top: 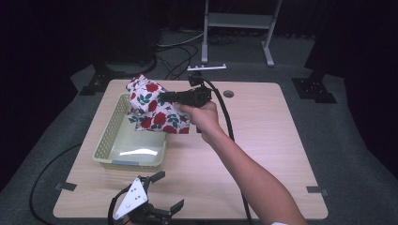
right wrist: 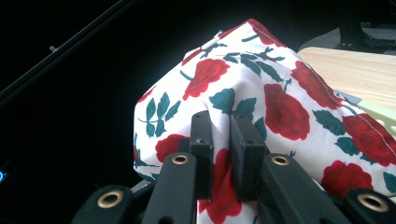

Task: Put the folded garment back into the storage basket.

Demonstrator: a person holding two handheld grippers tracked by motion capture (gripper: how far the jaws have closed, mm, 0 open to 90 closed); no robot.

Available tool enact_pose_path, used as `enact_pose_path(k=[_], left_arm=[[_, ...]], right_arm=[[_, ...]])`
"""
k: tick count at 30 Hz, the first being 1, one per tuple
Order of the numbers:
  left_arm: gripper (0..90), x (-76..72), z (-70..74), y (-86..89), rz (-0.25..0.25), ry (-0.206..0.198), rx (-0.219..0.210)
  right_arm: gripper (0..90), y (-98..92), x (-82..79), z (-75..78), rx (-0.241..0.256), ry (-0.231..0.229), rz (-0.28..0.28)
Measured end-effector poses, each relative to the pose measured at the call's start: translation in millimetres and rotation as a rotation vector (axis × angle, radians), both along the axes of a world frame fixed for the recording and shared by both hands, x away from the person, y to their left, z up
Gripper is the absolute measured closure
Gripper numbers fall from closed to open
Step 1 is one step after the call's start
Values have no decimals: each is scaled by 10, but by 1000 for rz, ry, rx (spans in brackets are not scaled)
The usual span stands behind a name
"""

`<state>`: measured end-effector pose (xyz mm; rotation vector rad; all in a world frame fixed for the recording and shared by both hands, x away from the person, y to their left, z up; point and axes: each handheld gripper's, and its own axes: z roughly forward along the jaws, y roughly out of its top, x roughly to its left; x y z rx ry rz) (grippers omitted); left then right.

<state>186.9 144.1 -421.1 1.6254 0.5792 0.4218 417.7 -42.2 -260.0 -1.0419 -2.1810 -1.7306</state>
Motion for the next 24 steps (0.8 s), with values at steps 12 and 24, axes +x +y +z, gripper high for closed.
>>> enact_pose_path(k=[12, 24], left_arm=[[0, 4, -1, 9, 2, 2, 1], [0, 7, -3, 9, 3, 4, 3]], right_arm=[[805, 153, 48, 9, -2, 4, 21], [805, 327, 106, -39, 9, 21, 38]])
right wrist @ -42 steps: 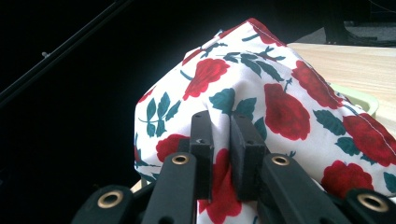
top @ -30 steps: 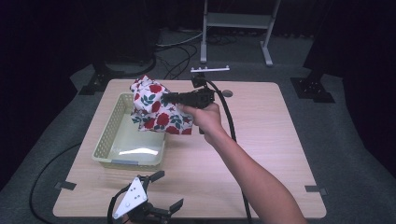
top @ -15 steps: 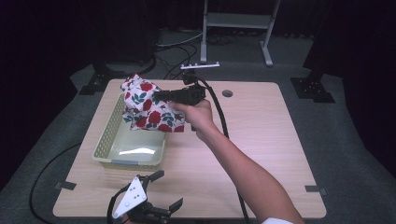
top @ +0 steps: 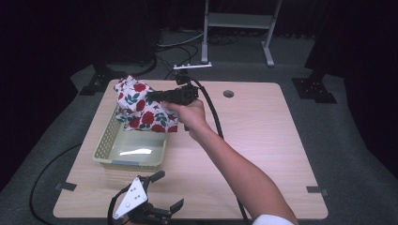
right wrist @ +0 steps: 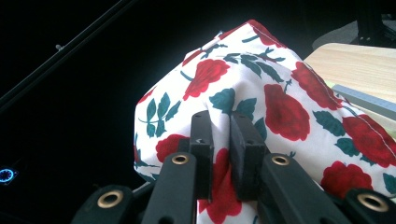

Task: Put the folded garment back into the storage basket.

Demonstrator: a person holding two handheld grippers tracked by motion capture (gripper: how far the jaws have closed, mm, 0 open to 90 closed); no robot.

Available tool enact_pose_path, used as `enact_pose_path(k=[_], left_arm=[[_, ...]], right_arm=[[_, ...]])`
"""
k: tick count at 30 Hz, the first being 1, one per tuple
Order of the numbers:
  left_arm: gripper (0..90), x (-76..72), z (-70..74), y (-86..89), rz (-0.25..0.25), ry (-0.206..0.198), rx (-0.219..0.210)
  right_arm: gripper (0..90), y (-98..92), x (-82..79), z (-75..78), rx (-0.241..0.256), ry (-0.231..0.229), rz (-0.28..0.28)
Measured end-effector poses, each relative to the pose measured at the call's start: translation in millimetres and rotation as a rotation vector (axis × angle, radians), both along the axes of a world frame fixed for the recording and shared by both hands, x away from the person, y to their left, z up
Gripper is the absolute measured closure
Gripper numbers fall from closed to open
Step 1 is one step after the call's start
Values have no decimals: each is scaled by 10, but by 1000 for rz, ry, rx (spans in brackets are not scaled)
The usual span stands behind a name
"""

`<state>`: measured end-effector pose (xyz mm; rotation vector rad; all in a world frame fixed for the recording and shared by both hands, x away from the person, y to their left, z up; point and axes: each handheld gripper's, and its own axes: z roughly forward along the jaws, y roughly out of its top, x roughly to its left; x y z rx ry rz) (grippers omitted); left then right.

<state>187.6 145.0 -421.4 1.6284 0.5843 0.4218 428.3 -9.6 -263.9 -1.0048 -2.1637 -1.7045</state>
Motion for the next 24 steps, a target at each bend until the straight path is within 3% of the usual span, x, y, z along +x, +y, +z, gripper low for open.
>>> enact_pose_path(k=[24], left_arm=[[0, 6, -2, 9, 1, 1, -6]], right_arm=[[805, 269, 114, -183, -1, 44, 19]])
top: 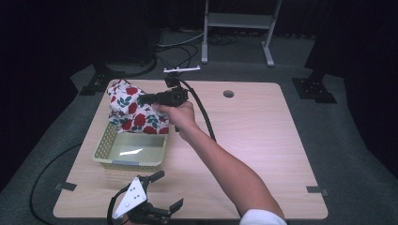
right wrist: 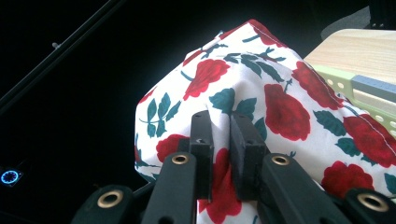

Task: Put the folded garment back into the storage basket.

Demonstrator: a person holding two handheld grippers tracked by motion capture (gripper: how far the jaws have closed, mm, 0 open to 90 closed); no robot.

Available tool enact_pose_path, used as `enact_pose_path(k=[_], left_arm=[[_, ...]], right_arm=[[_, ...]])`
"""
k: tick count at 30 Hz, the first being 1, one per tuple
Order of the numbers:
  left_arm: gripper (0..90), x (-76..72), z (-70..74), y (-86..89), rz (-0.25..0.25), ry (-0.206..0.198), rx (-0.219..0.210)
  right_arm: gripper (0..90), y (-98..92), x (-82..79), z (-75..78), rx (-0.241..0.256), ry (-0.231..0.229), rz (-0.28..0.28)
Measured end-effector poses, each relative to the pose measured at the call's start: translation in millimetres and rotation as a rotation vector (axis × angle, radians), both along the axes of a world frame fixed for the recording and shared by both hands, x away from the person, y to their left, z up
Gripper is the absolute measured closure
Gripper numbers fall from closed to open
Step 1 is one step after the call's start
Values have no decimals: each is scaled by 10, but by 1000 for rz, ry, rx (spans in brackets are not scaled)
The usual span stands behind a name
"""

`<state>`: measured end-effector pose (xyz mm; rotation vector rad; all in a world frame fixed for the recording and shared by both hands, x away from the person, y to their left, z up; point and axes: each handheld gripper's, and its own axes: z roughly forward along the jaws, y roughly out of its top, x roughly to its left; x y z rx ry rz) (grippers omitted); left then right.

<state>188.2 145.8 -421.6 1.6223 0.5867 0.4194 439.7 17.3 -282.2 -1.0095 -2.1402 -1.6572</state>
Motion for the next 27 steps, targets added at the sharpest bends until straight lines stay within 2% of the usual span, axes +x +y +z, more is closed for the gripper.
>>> enact_pose_path(k=[27], left_arm=[[0, 14, -9, 12, 6, 0, 2]], right_arm=[[803, 130, 86, -247, -12, 35, -4]])
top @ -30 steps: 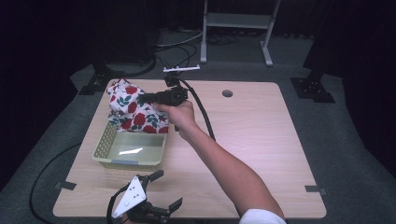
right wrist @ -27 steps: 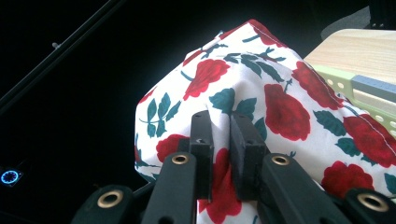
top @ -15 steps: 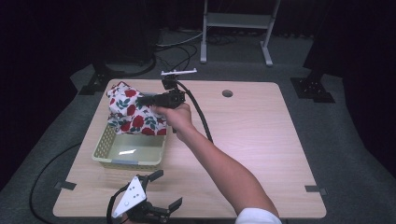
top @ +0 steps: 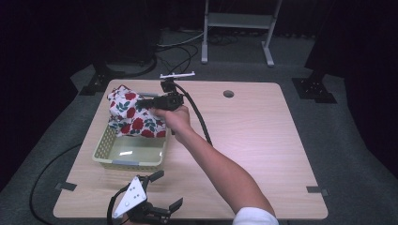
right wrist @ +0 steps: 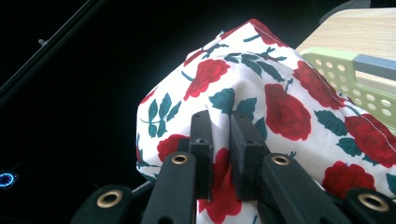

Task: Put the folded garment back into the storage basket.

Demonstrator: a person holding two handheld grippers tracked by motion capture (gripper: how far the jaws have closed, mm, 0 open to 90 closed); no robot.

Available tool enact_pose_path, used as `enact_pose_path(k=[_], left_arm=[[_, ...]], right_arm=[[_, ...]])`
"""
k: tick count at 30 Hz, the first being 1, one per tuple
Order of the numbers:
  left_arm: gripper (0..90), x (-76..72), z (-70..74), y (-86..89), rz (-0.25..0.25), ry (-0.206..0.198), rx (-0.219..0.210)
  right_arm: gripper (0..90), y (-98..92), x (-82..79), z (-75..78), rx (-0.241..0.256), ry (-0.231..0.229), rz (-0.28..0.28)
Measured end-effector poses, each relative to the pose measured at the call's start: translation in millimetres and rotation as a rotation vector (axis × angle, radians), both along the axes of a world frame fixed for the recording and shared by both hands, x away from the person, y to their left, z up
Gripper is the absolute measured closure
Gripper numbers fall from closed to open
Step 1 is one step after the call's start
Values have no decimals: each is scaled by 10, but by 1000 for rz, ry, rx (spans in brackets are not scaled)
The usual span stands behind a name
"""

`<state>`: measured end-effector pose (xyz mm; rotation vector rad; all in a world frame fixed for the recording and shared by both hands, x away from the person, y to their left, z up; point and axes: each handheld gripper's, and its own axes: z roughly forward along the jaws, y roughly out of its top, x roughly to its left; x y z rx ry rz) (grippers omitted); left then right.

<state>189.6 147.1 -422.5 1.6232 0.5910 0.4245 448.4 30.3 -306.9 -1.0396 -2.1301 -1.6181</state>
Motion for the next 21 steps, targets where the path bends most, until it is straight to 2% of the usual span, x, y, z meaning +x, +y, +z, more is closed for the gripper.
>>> enact_pose_path(k=[21], left_arm=[[0, 2, -3, 0, -5, 3, 0]], right_arm=[[803, 82, 51, -220, -28, 40, -7]])
